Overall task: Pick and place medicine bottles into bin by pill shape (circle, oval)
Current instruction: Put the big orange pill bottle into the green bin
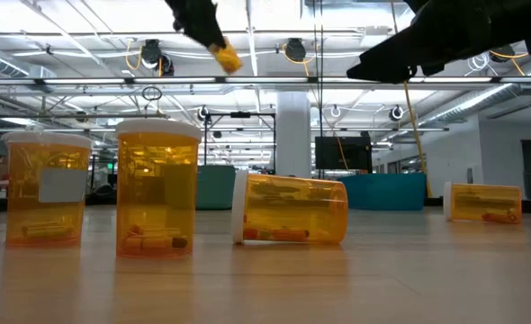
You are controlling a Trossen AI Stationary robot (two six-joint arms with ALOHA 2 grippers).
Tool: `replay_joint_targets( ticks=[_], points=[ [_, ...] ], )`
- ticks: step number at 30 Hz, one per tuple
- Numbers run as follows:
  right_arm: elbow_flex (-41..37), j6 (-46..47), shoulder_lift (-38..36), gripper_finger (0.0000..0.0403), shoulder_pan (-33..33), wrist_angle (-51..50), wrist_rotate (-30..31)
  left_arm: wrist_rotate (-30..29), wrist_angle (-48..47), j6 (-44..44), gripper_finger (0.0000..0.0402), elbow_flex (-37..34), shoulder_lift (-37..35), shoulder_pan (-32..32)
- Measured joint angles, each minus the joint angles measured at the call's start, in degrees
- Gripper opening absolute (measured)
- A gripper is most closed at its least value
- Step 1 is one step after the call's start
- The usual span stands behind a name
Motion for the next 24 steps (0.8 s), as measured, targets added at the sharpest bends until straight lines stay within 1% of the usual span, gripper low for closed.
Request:
replay_joint_targets(
  ticks=[3,5,7,10,17,21,24],
  points=[
    [-0.5,-0.3,0.0,0.0336,0.0,1.5,0.0,7.2,-2.0,0.2,0.0225,1.1,3.3,5.4],
    [-0.5,-0.3,0.0,0.0336,0.0,2.2,0.0,10.3,-3.2,0.4,0.0225,1.4,6.0,8.2],
    [-0.5,-0.4,0.0,0.0336,0.0,2.3,0.0,12.1,-5.2,0.8,0.0225,1.5,8.8,10.8],
    [-0.5,-0.4,0.0,0.0336,0.0,2.3,0.0,13.2,-6.1,-1.4,0.0225,1.5,13.3,13.8],
    [-0.5,-1.4,0.0,0.0336,0.0,2.5,0.0,13.6,-7.6,-4.5,0.0225,1.5,22.5,20.3],
    [-0.5,-1.7,0.0,0.0336,0.0,2.6,0.0,13.7,-7.5,-5.0,0.0225,1.5,26.6,23.1],
    [-0.5,-2.0,0.0,0.0336,0.0,2.6,0.0,15.1,-7.4,-5.0,0.0225,1.4,28.9,24.4]
  ],
)
